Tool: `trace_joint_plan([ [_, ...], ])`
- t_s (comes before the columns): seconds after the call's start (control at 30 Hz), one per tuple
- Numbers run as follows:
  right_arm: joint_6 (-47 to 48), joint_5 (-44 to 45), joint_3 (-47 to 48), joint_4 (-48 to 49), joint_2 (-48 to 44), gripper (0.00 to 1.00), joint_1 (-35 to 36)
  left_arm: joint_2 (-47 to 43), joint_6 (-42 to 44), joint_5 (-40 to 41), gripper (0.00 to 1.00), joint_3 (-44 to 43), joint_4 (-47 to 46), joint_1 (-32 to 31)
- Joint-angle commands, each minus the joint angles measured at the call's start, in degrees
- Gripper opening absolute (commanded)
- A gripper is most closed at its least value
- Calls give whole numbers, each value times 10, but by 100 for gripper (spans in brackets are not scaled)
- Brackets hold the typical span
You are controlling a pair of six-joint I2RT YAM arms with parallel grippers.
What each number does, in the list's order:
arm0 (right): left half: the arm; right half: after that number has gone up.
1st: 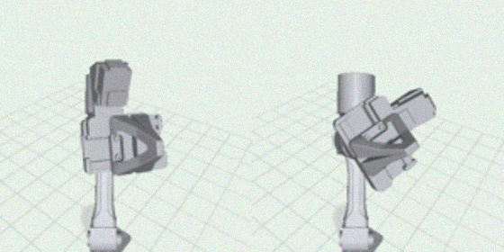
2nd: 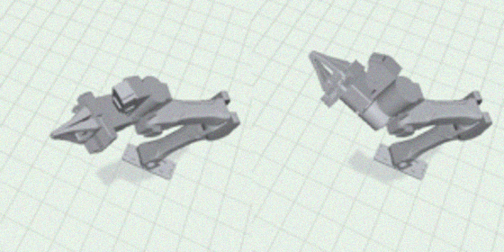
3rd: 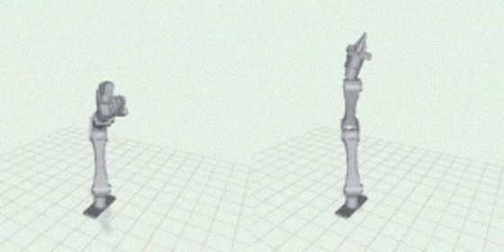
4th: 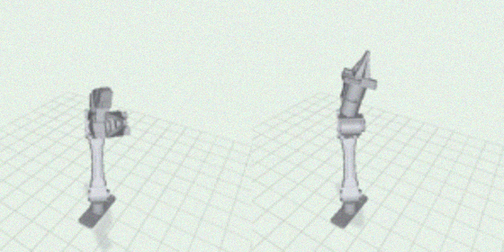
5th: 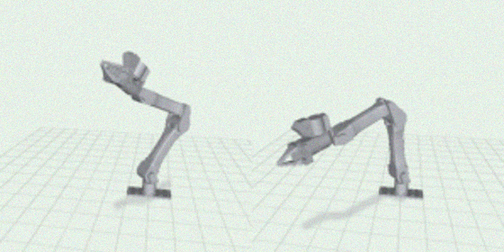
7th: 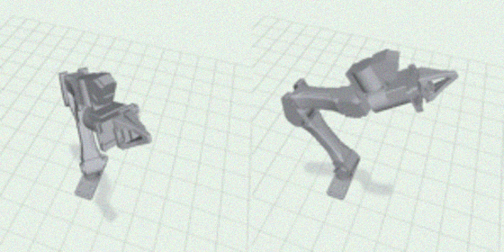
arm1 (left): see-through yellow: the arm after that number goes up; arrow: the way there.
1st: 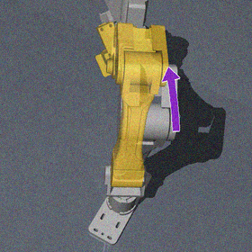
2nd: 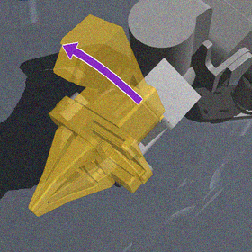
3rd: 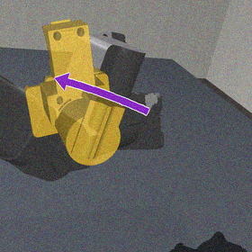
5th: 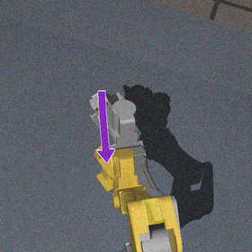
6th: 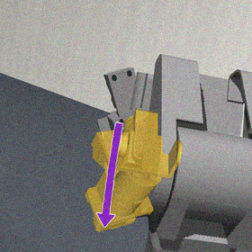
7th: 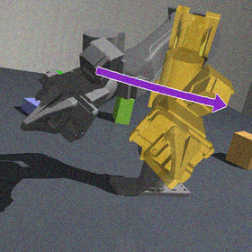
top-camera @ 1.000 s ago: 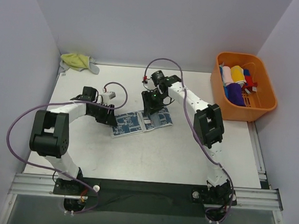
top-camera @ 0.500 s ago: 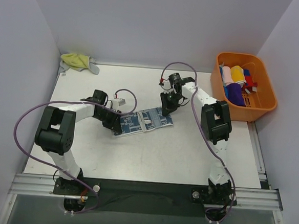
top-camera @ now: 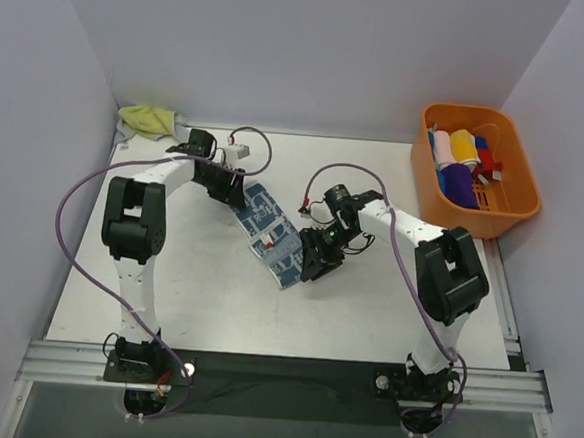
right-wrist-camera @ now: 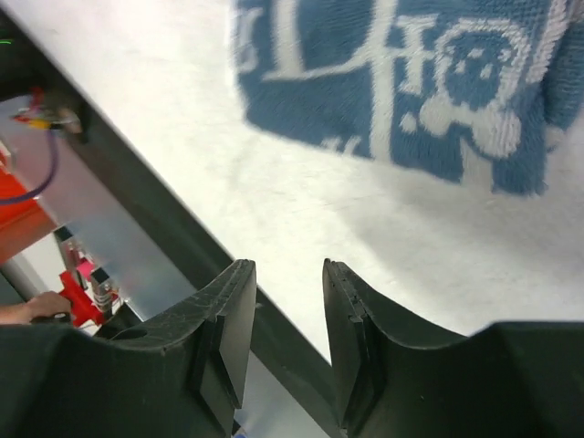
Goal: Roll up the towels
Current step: Fold the towel
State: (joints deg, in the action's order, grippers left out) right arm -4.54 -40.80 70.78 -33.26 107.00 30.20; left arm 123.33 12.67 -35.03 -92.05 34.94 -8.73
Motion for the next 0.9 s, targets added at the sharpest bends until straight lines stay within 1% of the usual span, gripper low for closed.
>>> trace_joint_plan([
  [0.0, -5, -68, 15, 0, -74, 36, -35, -33, 2, -17, 52, -18, 43, 2],
  [0.03, -5, -61, 22, 1, -76, 36, -47, -64, 0, -21, 52, 0, 39, 3],
  [0.07, -5, -47, 27, 3, -73, 36, -58, -79, -3, -22, 52, 42, 34, 3],
  [0.13, 0, -11, 37, 8, -62, 36, -79, -121, -7, -25, 52, 94, 8, 1],
  [0.2, 1, -2, 40, 22, -33, 36, -82, -147, -16, -28, 51, 157, -24, -1],
  [0.3, -8, -2, 44, 49, 12, 36, -78, -150, -28, -26, 50, 193, -45, -11],
  [0.4, -15, -7, 48, 71, 43, 36, -73, -133, -36, -28, 49, 193, -57, -17],
  [0.5, -19, -6, 43, 93, 48, 37, -66, -122, -37, -20, 48, 174, -65, -19],
  [0.67, -6, 7, 43, 101, 58, 37, -54, -100, -44, -16, 46, 132, -65, -22],
  [0.73, -3, 10, 43, 100, 65, 36, -51, -97, -48, -12, 46, 128, -65, -23],
  [0.83, 1, 13, 43, 100, 71, 27, -48, -94, -50, -4, 46, 120, -69, -27],
  [0.87, 1, 13, 42, 98, 71, 21, -48, -93, -52, -4, 46, 117, -70, -27],
])
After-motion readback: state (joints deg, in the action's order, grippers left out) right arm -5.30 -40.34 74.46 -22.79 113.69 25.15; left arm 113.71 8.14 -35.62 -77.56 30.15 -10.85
